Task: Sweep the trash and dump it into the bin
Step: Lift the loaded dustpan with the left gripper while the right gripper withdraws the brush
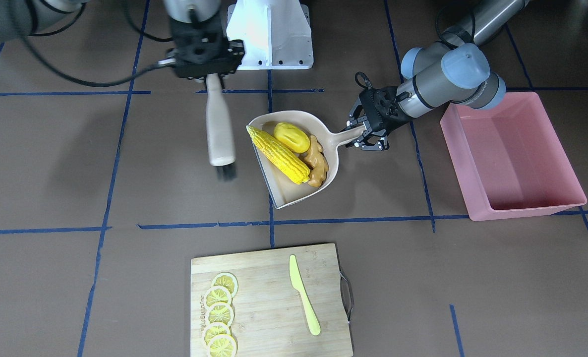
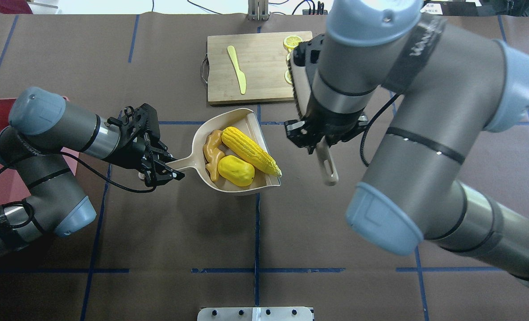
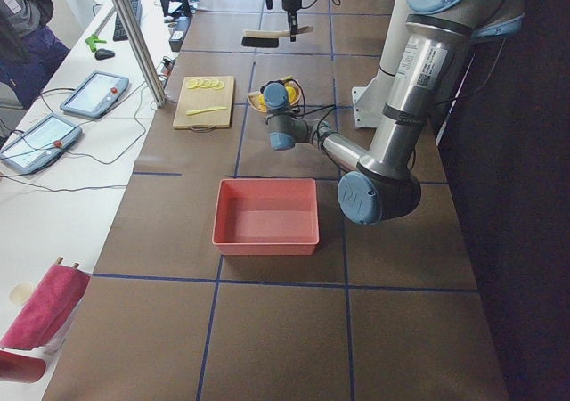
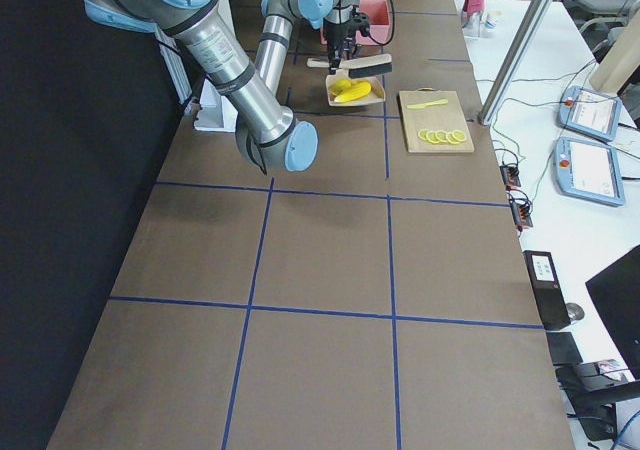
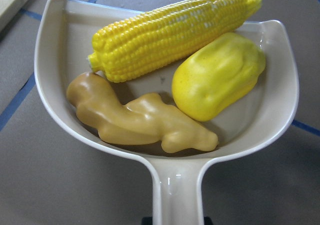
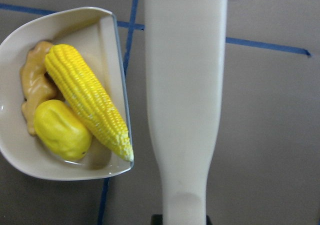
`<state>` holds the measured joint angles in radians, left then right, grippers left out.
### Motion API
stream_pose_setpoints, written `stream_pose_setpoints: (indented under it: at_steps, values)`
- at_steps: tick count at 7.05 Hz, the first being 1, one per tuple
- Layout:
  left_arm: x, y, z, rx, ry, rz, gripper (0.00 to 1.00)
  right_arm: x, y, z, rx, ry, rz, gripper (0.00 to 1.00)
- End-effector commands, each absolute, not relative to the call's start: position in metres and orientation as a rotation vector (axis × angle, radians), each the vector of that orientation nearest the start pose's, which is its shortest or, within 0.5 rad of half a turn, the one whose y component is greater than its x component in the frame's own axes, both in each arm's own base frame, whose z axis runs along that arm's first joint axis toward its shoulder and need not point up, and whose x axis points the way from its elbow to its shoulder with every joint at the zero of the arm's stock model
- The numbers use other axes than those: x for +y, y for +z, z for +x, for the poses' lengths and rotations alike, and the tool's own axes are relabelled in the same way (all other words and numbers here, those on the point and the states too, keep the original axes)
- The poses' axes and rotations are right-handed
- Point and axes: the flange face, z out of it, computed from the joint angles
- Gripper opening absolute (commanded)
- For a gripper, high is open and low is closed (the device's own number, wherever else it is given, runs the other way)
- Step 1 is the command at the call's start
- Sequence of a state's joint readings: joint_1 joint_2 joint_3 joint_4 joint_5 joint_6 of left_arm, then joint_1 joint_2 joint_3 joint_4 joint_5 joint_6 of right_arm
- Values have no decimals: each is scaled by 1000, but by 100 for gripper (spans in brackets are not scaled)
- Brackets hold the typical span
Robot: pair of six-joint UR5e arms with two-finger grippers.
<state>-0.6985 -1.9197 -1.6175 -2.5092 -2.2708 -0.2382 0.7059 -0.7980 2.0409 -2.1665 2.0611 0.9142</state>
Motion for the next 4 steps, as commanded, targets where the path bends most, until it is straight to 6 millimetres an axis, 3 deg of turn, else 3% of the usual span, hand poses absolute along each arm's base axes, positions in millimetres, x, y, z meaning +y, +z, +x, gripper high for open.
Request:
stream_pose_setpoints:
  at_steps: [1, 3, 4]
  values:
    - [-448, 311, 390, 1250, 928, 808, 0, -448, 141, -311, -787, -18, 12, 0]
    - [-490, 310, 312, 1286, 882, 781, 0, -463, 170, -271, -759, 12, 32, 0]
    - [-505, 318, 270, 1284, 851, 778, 0, -470, 190, -254, -733, -5, 38, 0]
